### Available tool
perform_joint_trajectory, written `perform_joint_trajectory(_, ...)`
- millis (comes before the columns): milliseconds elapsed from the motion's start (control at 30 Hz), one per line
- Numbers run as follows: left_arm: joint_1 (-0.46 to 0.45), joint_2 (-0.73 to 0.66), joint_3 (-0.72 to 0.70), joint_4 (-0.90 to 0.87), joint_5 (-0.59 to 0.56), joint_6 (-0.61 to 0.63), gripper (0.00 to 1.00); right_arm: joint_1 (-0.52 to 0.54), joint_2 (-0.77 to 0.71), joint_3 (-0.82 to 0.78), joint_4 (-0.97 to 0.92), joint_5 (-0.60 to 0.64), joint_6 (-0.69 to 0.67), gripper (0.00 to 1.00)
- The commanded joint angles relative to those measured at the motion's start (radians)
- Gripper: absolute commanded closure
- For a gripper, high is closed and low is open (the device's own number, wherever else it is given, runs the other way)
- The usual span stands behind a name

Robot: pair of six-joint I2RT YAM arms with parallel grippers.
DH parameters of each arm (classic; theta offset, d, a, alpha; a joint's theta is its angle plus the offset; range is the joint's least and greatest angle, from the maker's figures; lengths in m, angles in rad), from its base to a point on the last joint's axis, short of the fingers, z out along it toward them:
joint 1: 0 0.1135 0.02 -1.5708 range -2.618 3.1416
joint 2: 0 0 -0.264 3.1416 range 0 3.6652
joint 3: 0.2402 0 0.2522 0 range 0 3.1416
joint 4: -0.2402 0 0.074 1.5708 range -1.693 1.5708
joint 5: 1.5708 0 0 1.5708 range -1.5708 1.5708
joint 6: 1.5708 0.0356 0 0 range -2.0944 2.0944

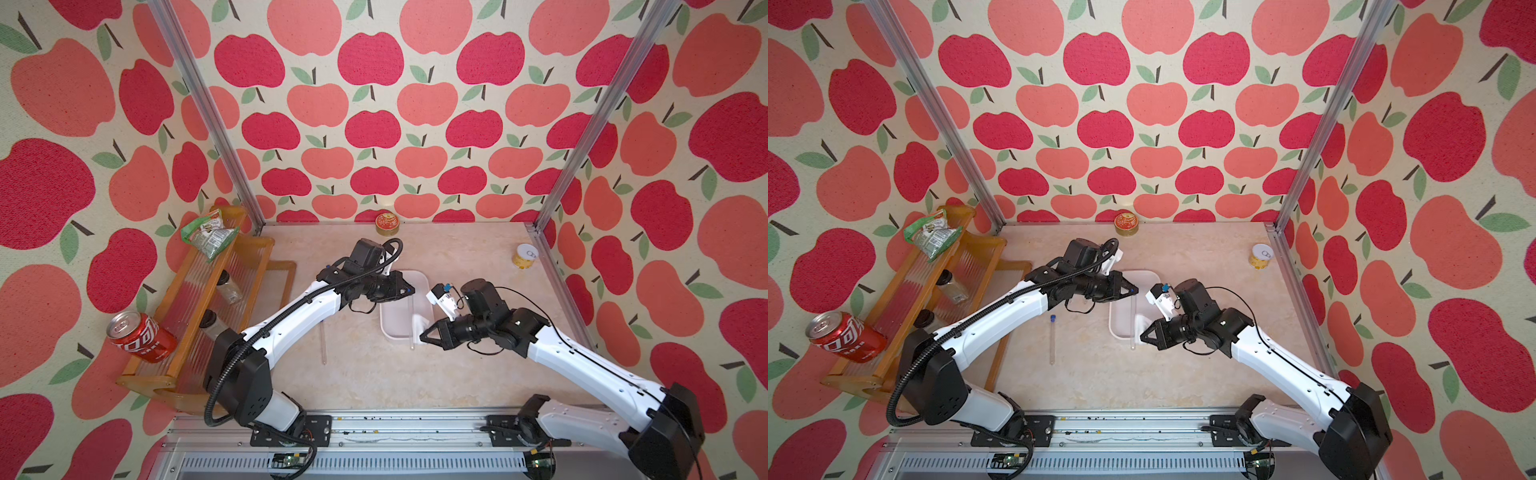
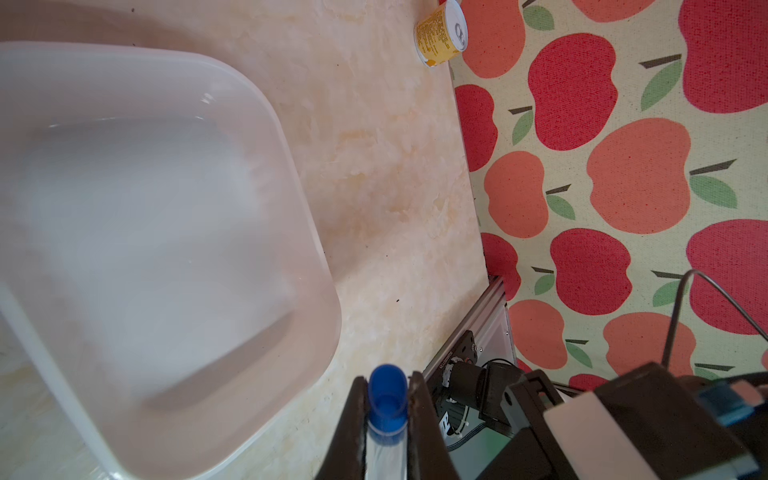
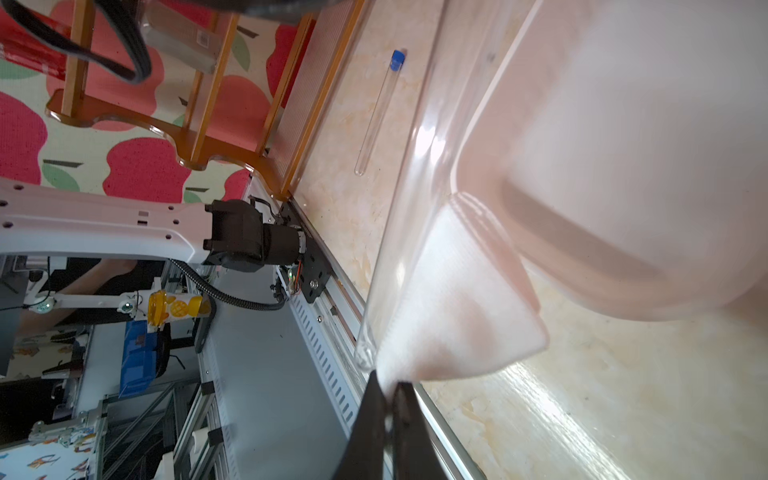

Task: Wipe the exteriors of test tubes
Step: Wipe the dirt from the test tube.

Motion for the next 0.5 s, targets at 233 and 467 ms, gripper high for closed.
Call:
perform_joint_trajectory(233,0.04,0.001,0.018,-0.023,-0.028,0.012,1.0,0.127,-0.131,-0.036,-0.008,-0.01,0.101,1.0)
perform_joint_trajectory(467,0.042,-0.01,0.032,-0.062,-0.069,0.019,1.0,0.117,-0.107,0.001,0.007,-0.003,0.092,1.0)
